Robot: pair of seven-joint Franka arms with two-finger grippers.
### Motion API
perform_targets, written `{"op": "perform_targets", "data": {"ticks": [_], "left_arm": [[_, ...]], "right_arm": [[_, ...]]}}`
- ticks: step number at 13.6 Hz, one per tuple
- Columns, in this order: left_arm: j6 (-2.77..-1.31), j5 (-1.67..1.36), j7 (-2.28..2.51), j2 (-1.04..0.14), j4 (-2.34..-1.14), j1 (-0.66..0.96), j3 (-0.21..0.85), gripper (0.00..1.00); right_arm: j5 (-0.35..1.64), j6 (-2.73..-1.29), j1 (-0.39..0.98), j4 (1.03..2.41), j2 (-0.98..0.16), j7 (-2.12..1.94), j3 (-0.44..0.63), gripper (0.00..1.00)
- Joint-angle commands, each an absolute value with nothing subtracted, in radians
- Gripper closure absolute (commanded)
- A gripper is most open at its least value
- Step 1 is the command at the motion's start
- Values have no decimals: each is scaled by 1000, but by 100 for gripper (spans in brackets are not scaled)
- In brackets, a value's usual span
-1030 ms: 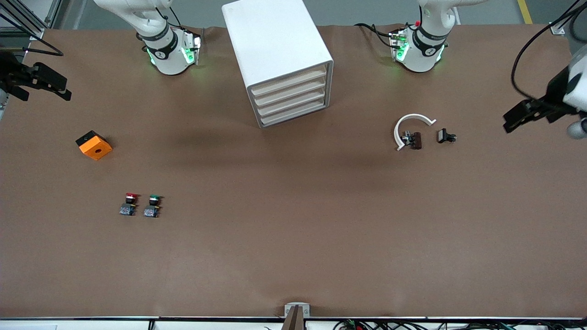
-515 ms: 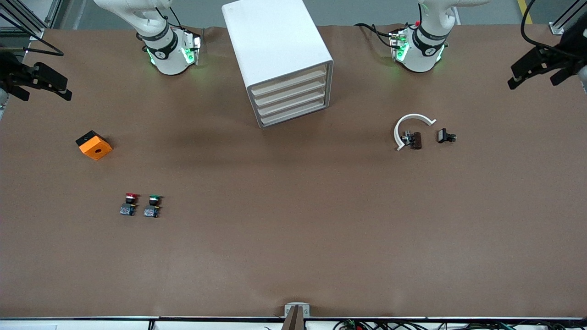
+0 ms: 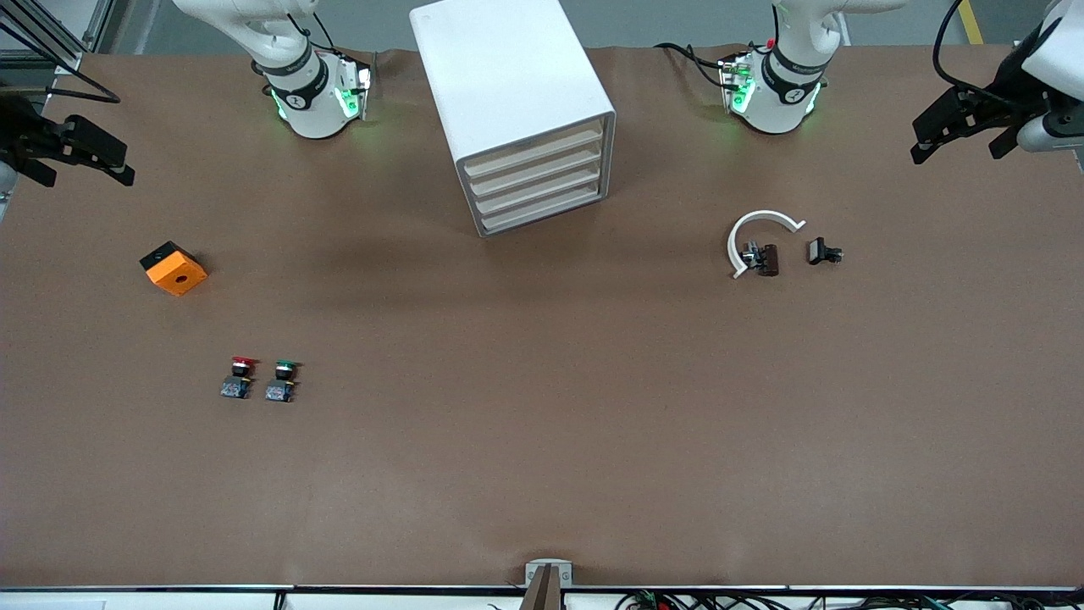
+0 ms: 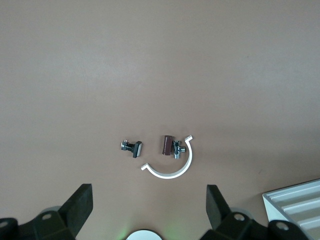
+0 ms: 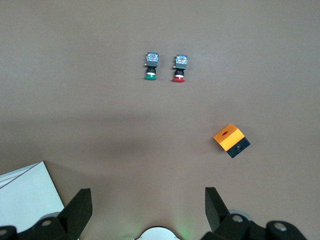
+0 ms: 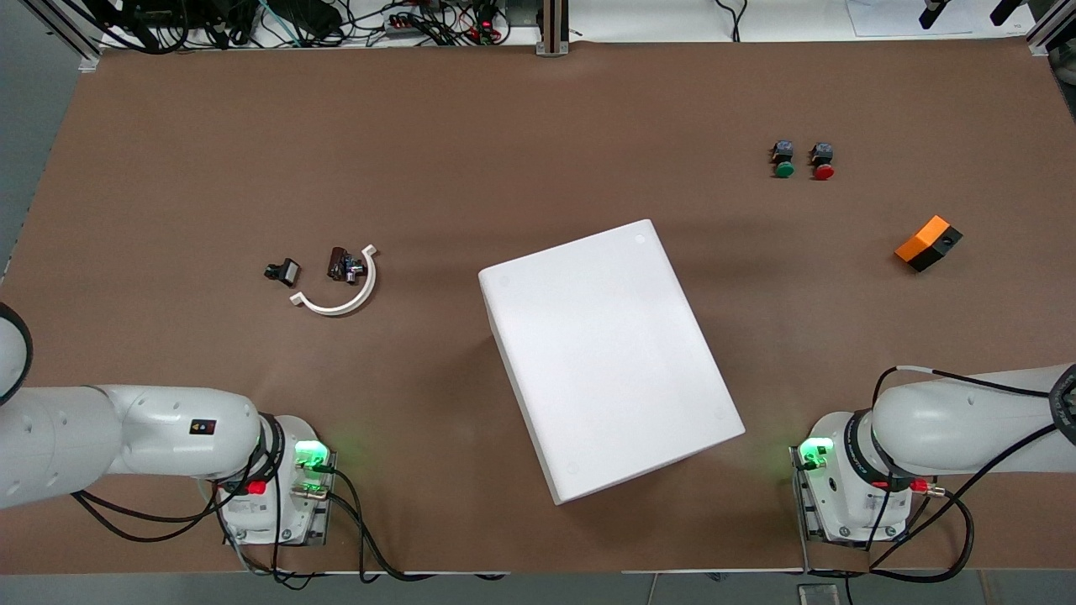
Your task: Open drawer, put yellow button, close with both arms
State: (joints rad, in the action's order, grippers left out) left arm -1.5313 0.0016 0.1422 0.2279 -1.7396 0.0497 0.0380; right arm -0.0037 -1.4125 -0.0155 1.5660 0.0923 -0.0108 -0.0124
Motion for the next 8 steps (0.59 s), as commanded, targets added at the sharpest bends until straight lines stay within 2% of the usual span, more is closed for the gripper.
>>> {"op": "perform_targets", "data": {"ticks": [1,3,6,8], "left_arm": [[-1572,21,130,255,-1782,46,40,0],[-1566,20,140,227,-1744,44,38,0],[-1493,23,137,144,-1625,44,34,0],[-1486,23,143,141,-1620,44,34,0]], "right_arm": [[-12,-1404,-28,1549,84,-15,-25,0],[-12,-1402,-29,1549,84,-18,-25,0],[-12,-1402,-29,1549,84,-17,-25,0],[-11,-1404,-29,1551,84,-14,-25,0]]}}
